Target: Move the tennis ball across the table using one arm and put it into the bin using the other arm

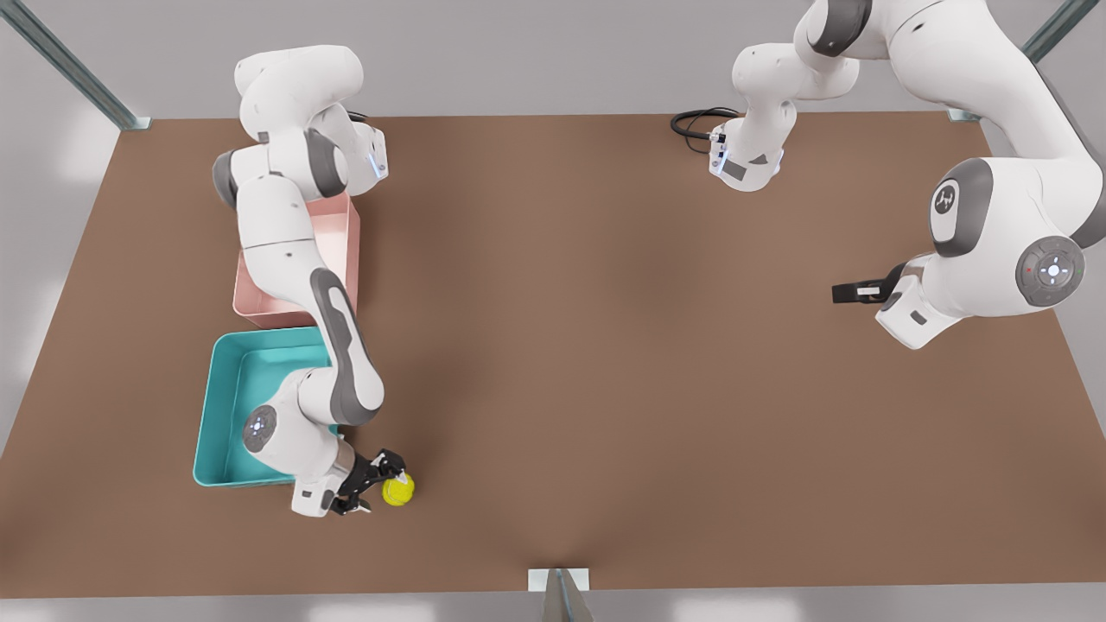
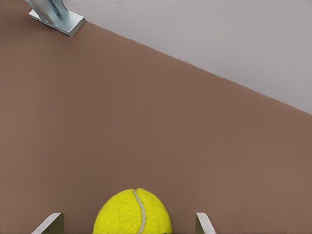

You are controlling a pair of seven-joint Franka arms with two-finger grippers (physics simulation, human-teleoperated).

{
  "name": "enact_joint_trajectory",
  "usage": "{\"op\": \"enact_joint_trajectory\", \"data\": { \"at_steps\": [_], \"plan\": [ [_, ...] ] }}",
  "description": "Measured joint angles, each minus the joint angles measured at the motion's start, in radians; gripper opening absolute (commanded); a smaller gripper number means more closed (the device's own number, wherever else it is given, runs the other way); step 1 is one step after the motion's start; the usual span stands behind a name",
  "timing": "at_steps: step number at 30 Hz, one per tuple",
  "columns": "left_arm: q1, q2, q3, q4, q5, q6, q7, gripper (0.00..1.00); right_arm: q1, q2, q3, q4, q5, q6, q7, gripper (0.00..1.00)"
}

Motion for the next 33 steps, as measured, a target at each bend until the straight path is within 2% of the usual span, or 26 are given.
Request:
{"op": "enact_joint_trajectory", "data": {
  "at_steps": [33],
  "plan": [
    [0.001,0.02,0.001,0.0,-0.001,-0.001,-0.023,1.0,0.035,0.098,-0.005,-0.009,-0.01,0.148,0.204,1.0]
  ]
}}
